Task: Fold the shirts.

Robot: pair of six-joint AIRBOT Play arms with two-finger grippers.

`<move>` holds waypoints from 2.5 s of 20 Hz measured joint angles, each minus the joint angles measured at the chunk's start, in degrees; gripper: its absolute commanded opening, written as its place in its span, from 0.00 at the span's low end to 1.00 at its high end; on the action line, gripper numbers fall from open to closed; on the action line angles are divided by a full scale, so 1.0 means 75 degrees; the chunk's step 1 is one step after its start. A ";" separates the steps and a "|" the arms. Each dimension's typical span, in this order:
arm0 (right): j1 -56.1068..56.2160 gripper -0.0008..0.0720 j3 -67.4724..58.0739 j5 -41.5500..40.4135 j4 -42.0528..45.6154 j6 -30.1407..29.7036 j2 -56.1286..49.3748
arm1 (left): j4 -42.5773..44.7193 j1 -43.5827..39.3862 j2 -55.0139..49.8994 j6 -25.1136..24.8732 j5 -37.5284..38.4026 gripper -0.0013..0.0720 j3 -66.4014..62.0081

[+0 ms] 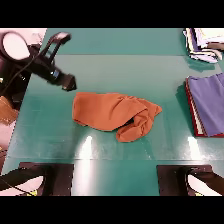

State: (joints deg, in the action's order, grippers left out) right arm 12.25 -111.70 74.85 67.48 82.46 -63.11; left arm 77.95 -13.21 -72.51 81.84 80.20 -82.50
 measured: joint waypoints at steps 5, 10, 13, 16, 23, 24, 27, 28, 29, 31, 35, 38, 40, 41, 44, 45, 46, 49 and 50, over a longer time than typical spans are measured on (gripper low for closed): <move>0.0000 0.04 0.0000 0.0044 0.0012 0.0000 -0.0017 | -0.0682 0.1125 0.0143 0.0047 -0.1536 0.71 0.2614; 0.0000 0.04 0.0000 0.0047 0.0012 0.0000 -0.0017 | -0.1696 0.1495 0.0157 0.0047 -0.3174 0.71 0.4060; 0.0000 0.04 0.0000 0.0050 0.0012 0.0000 -0.0017 | -0.2124 0.1556 -0.0061 0.0047 -0.3707 0.71 0.4380; 0.0000 0.04 0.0000 0.0050 0.0012 0.0003 -0.0017 | -0.2538 0.1577 -0.0364 0.0044 -0.3963 0.71 0.4500; -0.0219 0.04 0.0670 0.0568 0.0003 0.0160 -0.0017 | -0.2920 0.1591 -0.0568 0.0023 -0.4121 0.05 0.4438; -0.0358 0.04 0.1023 0.0766 0.0003 0.0239 -0.0017 | -0.2894 0.1594 -0.0568 0.0020 -0.4089 0.05 0.4299; -0.0927 0.32 0.2457 0.1148 0.0020 0.0385 -0.0020 | -0.2780 0.1594 -0.0522 -0.0105 -0.3815 0.05 0.3631; -0.1125 0.69 0.3037 0.1201 0.0020 0.0396 -0.0023 | -0.2742 0.1594 -0.0504 -0.0157 -0.3701 0.05 0.3343; -0.1335 0.78 0.3710 0.1198 0.0017 0.0417 -0.0038 | -0.2719 0.1594 -0.0490 -0.0195 -0.3608 0.05 0.3075; -0.1661 0.77 0.5077 0.1020 -0.0003 0.0455 -0.0152 | -0.2687 0.1594 -0.0469 -0.0248 -0.3491 0.05 0.2576; -0.1737 0.77 0.7219 0.0038 -0.0627 0.0149 -0.0810 | -0.2664 0.1594 -0.0458 -0.0297 -0.3430 0.05 0.2119; -0.1402 0.76 0.7898 -0.0930 -0.1256 -0.0087 -0.1600 | -0.2661 0.1594 -0.0458 -0.0306 -0.3404 0.05 0.2011; -0.1148 0.48 0.7938 -0.1466 -0.1524 -0.0163 -0.2116 | -0.2661 0.1594 -0.0458 -0.0312 -0.3404 0.05 0.1982; -0.1029 0.33 0.7860 -0.1629 -0.1632 -0.0195 -0.2355 | -0.2658 0.1594 -0.0458 -0.0315 -0.3404 0.05 0.1973; -0.0790 0.04 0.7481 -0.1993 -0.1746 -0.0300 -0.2815 | -0.2658 0.1594 -0.0458 -0.0318 -0.3386 0.05 0.1953; -0.0746 0.04 0.7315 -0.2136 -0.1734 -0.0370 -0.2868 | -0.2646 0.1594 -0.0446 -0.0318 -0.3340 0.05 0.1938; -0.0743 0.04 0.7137 -0.2168 -0.1728 -0.0440 -0.2850 | -0.2629 0.1594 -0.0393 -0.0318 -0.3293 0.05 0.1909; -0.0863 0.04 0.6449 -0.2145 -0.1667 -0.0621 -0.2334 | -0.2509 0.1591 0.0055 -0.0318 -0.3206 0.05 0.1585; -0.0968 0.04 0.6152 -0.2066 -0.1629 -0.0656 -0.2020 | -0.2422 0.1591 0.0312 -0.0318 -0.3191 0.05 0.1355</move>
State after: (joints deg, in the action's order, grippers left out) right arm 4.99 -65.56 59.35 55.27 77.54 -78.26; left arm 59.79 -1.28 -70.17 79.46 56.27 -72.34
